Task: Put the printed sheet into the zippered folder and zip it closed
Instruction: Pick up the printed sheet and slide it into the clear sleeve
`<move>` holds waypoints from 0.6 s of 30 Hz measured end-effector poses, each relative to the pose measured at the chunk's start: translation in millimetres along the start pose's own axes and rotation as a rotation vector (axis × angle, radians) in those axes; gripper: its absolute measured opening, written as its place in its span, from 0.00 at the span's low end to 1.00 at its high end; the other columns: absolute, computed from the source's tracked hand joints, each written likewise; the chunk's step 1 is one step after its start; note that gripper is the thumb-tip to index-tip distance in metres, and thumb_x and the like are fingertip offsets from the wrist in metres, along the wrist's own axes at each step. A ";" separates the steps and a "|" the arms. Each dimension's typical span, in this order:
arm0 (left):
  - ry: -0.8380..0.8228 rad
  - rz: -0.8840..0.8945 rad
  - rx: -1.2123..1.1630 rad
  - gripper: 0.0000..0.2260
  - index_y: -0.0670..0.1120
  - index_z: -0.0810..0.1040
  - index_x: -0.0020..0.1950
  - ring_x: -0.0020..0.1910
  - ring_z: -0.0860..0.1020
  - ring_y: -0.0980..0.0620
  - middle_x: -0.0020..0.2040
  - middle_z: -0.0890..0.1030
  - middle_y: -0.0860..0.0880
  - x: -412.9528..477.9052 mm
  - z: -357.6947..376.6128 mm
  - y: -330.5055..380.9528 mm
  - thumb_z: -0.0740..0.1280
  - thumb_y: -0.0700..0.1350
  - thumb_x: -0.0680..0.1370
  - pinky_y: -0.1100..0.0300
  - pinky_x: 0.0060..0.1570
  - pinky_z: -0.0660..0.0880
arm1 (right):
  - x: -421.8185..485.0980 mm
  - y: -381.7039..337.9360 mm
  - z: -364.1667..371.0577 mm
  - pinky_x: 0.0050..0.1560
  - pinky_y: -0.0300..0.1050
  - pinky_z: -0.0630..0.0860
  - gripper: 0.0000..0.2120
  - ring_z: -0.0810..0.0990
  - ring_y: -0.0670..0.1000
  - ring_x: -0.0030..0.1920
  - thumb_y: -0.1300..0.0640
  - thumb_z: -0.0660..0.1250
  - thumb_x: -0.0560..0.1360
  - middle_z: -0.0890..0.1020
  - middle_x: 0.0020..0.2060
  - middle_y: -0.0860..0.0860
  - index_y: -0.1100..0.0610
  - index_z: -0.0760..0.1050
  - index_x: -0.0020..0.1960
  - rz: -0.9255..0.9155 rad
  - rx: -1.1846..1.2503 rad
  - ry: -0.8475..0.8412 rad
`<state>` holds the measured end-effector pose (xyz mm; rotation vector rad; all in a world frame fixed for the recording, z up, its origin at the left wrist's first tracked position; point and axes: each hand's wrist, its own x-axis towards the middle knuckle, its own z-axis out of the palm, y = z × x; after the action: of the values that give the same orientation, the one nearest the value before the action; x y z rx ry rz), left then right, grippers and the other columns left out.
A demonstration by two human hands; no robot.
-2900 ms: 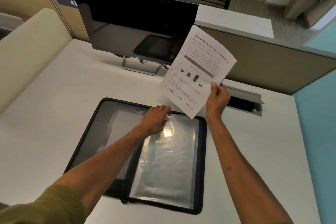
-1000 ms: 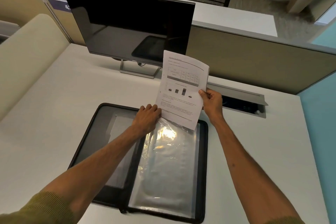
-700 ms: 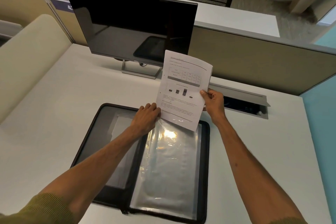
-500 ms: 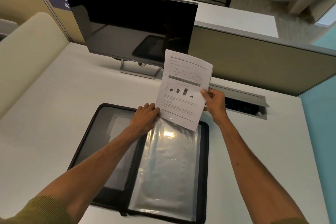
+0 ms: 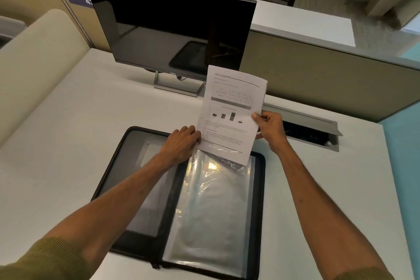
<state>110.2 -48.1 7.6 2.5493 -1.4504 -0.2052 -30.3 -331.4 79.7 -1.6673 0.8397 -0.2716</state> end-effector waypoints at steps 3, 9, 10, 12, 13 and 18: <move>-0.015 0.016 -0.003 0.07 0.50 0.75 0.61 0.49 0.74 0.52 0.59 0.76 0.49 4.5 1.0 1.8 0.67 0.50 0.85 0.53 0.52 0.77 | 4.1 -2.8 -0.8 0.33 0.44 0.84 0.07 0.88 0.47 0.43 0.57 0.70 0.83 0.88 0.46 0.48 0.56 0.83 0.59 0.020 -0.067 -0.069; 0.001 0.022 -0.012 0.09 0.49 0.76 0.61 0.52 0.75 0.50 0.60 0.77 0.48 7.5 7.8 13.0 0.65 0.51 0.85 0.51 0.54 0.78 | 3.7 16.6 5.1 0.36 0.41 0.83 0.07 0.88 0.48 0.47 0.55 0.72 0.81 0.88 0.49 0.49 0.55 0.83 0.58 0.058 -0.134 -0.157; 0.001 0.032 -0.018 0.10 0.49 0.76 0.62 0.53 0.75 0.50 0.61 0.77 0.48 7.0 9.3 15.0 0.64 0.52 0.84 0.50 0.55 0.78 | 2.2 21.6 5.7 0.36 0.40 0.83 0.07 0.88 0.47 0.47 0.55 0.72 0.81 0.88 0.49 0.48 0.55 0.83 0.58 0.061 -0.118 -0.146; -0.027 0.065 -0.039 0.12 0.51 0.77 0.62 0.59 0.75 0.49 0.63 0.77 0.49 6.1 11.5 20.5 0.65 0.55 0.83 0.49 0.61 0.76 | -2.1 31.3 5.5 0.37 0.39 0.83 0.06 0.88 0.45 0.45 0.56 0.72 0.81 0.88 0.49 0.47 0.55 0.83 0.57 0.068 -0.082 -0.154; -0.039 0.084 -0.045 0.12 0.51 0.77 0.62 0.60 0.75 0.49 0.64 0.77 0.49 6.3 12.2 24.3 0.66 0.56 0.83 0.49 0.62 0.75 | -4.1 36.0 5.4 0.39 0.40 0.84 0.05 0.88 0.44 0.46 0.57 0.72 0.81 0.88 0.49 0.47 0.54 0.83 0.57 0.070 -0.068 -0.167; 0.028 0.070 -0.006 0.09 0.50 0.77 0.60 0.57 0.75 0.48 0.60 0.78 0.49 15.2 18.9 38.5 0.67 0.53 0.84 0.51 0.59 0.73 | -11.2 50.5 2.7 0.47 0.45 0.86 0.10 0.89 0.48 0.51 0.58 0.73 0.81 0.88 0.54 0.50 0.57 0.84 0.61 0.099 -0.025 -0.199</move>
<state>81.7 -82.4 -1.7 2.4812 -1.5238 -0.1628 -55.9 -324.6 35.1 -1.6396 0.7751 -0.0253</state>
